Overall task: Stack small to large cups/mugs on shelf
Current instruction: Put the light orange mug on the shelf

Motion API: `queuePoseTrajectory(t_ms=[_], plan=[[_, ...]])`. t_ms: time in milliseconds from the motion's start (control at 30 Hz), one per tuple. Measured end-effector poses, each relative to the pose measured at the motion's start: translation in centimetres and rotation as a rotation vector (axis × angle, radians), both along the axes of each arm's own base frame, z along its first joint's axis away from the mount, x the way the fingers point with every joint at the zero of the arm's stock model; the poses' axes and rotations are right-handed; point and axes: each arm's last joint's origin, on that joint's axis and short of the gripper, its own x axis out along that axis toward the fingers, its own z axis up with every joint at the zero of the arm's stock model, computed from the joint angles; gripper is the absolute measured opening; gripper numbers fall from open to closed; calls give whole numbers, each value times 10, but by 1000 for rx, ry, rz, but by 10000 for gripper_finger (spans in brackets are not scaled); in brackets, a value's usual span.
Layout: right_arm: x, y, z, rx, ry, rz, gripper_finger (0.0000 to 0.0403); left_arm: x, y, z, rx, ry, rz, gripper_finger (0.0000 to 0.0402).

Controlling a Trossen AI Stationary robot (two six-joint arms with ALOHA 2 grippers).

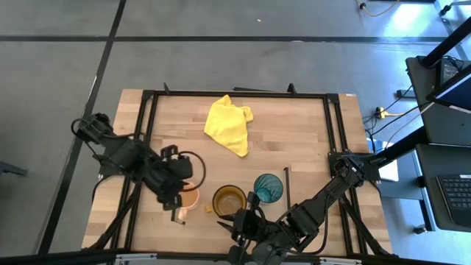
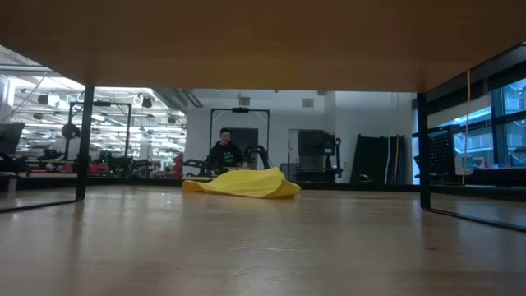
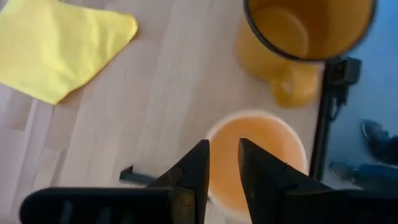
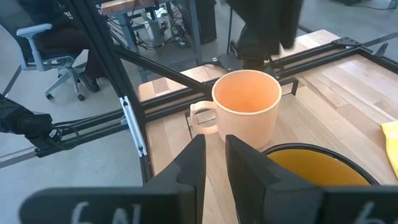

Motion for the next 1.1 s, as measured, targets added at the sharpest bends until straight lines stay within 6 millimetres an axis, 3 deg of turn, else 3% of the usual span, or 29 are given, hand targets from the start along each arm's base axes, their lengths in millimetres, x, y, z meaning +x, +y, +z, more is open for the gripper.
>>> queuePoseTrajectory(t_ms=[133,267,500,667,833,1100], plan=[[0,0,0,-3,4,0,65,-18,-12,4,-63,50,-19,77],[0,-1,-1,-7,9,0,65,-44,-41,-3,-141,94,-6,77],[-1,-1,-1,-41,20,15,65,-80,-84,-45,-80,54,188,76],[2,-3,-1,-43,28,25,65,-71,-105,-73,-10,-22,239,61],[4,-5,-1,-24,28,41,65,-59,-125,-99,51,0,248,12],[4,-4,-1,-20,26,42,65,-51,-136,-115,116,-152,331,1]])
